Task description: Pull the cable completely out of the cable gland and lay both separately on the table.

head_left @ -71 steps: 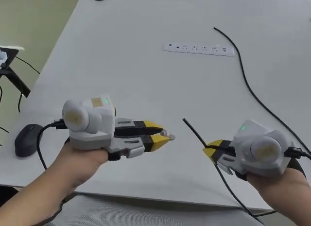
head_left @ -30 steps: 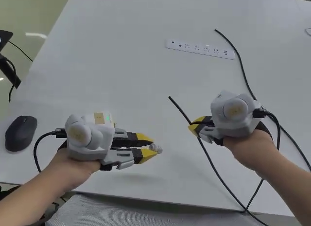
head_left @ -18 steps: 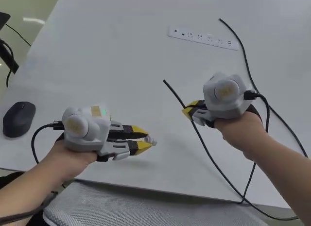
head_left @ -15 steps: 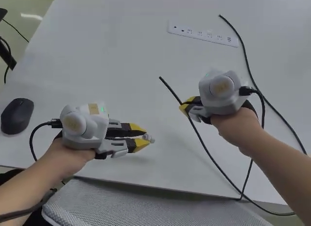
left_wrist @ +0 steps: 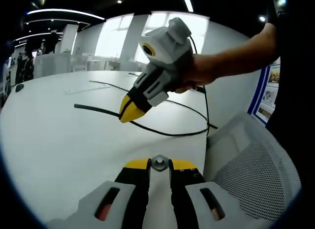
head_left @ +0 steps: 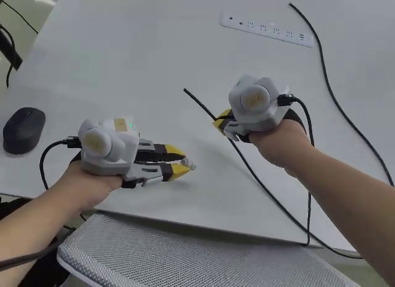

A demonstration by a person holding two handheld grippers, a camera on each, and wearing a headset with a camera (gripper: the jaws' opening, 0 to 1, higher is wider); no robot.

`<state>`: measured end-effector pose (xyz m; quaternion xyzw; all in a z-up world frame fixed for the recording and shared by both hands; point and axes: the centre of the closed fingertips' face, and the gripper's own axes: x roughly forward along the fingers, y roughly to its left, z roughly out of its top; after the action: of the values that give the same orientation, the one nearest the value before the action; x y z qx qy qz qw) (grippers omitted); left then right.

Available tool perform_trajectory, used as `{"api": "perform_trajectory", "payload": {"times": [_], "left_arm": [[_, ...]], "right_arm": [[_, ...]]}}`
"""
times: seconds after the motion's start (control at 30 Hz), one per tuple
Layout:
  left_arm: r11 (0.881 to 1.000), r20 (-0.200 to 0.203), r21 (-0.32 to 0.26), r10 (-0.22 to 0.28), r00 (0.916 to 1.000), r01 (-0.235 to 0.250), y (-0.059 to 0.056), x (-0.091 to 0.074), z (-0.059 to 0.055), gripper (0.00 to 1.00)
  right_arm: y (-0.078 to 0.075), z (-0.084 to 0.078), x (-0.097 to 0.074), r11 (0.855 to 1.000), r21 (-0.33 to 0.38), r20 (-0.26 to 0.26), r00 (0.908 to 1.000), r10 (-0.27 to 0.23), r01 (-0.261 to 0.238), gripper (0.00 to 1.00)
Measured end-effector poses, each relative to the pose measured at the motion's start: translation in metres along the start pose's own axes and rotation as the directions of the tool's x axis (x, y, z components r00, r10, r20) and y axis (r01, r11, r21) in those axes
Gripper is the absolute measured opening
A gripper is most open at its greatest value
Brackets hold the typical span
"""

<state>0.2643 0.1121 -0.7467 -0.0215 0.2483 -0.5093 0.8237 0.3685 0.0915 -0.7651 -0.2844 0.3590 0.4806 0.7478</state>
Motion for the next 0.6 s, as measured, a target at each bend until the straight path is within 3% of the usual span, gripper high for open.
{"api": "perform_trajectory", "payload": {"times": [0.27, 0.6], "left_arm": [[1.0, -0.005, -0.022, 0.003, 1.0, -0.003, 0.006, 0.004, -0.01, 0.15], [0.999, -0.015, -0.043, 0.019, 0.9997, -0.02, 0.024, 0.007, -0.025, 0.15]], "right_arm": [[0.011, 0.0, 0.027, 0.994, -0.085, -0.023, 0.9979, 0.06, -0.062, 0.0], [0.03, 0.007, 0.051, 0.981, -0.144, -0.025, 0.9918, 0.126, -0.128, 0.0]]}}
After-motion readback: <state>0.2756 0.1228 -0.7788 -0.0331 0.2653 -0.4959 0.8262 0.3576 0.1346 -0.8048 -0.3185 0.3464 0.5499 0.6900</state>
